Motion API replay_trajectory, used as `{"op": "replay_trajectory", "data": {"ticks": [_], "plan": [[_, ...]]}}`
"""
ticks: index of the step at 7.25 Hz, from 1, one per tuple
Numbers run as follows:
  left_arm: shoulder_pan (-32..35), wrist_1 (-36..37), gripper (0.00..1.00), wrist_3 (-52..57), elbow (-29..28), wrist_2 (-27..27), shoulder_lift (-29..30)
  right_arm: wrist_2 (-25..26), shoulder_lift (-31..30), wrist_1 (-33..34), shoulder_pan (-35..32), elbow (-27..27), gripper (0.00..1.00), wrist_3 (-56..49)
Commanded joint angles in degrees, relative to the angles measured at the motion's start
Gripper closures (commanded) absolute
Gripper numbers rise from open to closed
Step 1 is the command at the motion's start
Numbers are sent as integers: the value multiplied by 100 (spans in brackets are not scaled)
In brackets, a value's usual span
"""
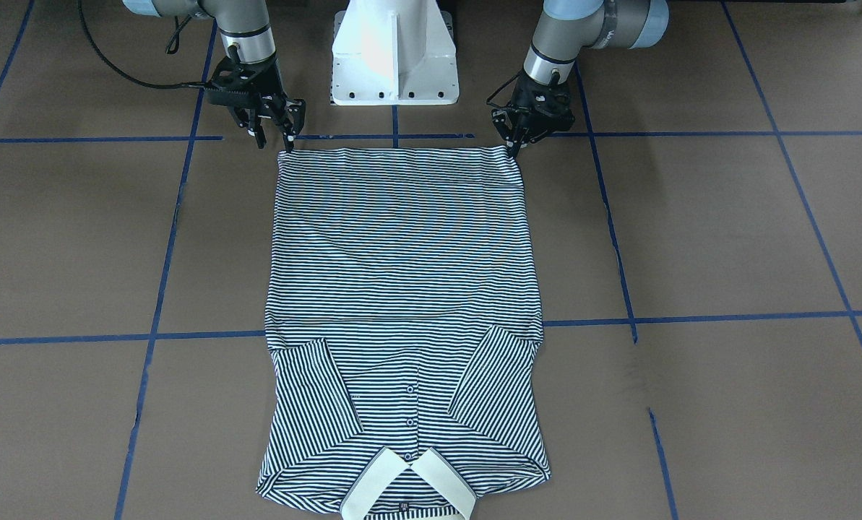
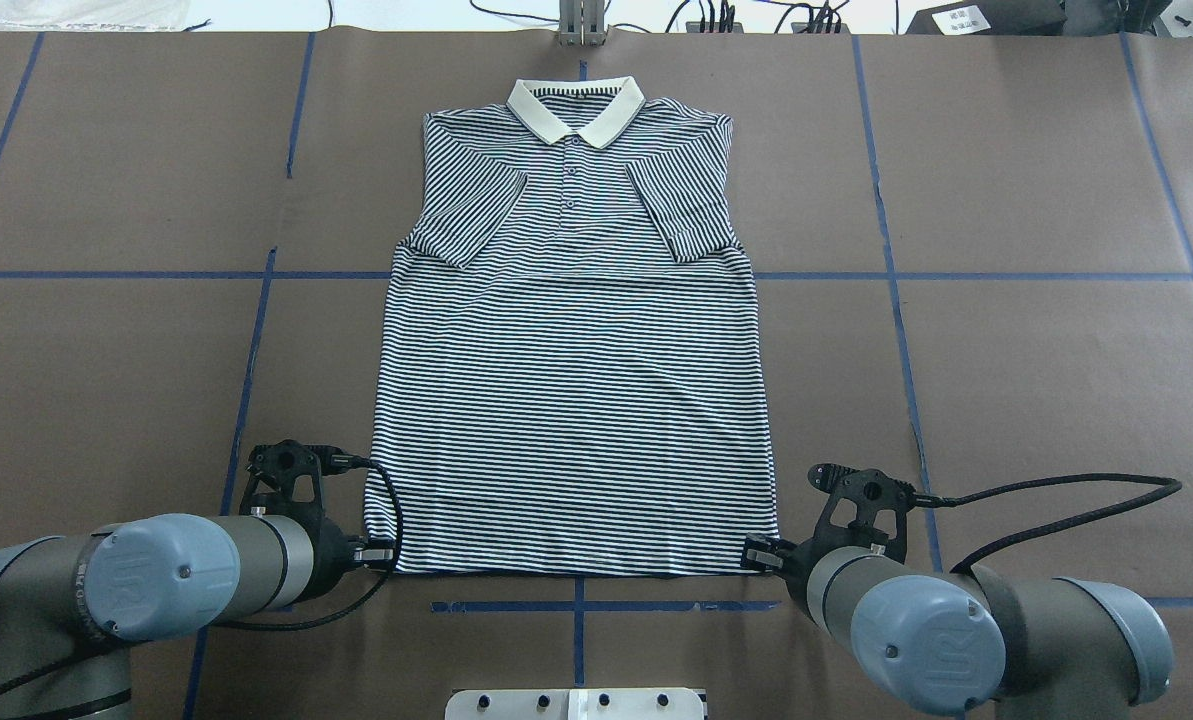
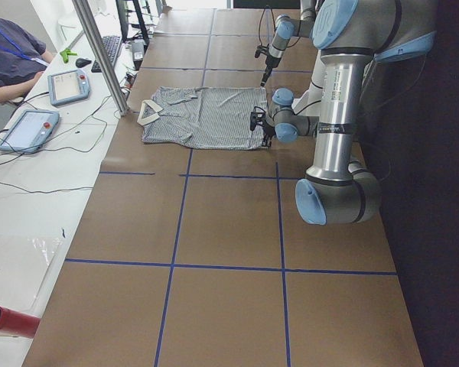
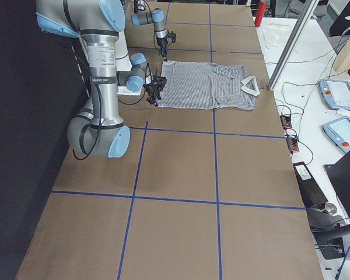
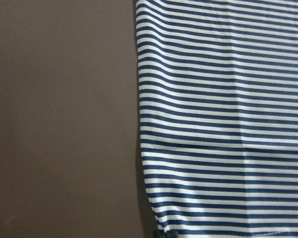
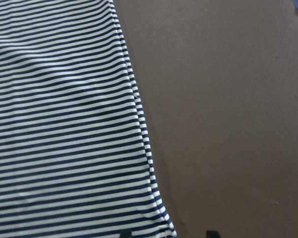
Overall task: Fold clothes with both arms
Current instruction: 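Grasp the hem corners with both grippers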
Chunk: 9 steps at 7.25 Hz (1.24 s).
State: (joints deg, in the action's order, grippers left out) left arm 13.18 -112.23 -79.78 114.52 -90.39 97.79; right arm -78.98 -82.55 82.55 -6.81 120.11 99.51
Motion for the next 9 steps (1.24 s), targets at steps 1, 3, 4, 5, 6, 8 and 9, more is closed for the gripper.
{"op": "replay_trajectory", "data": {"ticks": [1, 3, 4, 5, 6, 8, 9], "plan": [[0, -1, 100, 6, -8, 109, 12, 14, 28, -2, 101, -102, 47, -2], [0, -1, 100, 6, 1, 118, 4, 14, 37, -2, 101, -128, 51, -46], [0, -1, 100, 6, 9, 118, 4, 49, 37, -2, 101, -146, 51, -72], [0, -1, 100, 6, 9, 118, 4, 162, 54, -2, 110, -155, 51, -125], [0, -1, 100, 6, 18, 118, 4, 189, 63, -2, 110, -172, 51, -169], [0, -1, 100, 6, 27, 118, -5, 198, 63, -2, 101, -225, 51, -222], [0, -1, 100, 6, 44, 118, -5, 190, 72, -2, 110, -234, 51, -213]]}}
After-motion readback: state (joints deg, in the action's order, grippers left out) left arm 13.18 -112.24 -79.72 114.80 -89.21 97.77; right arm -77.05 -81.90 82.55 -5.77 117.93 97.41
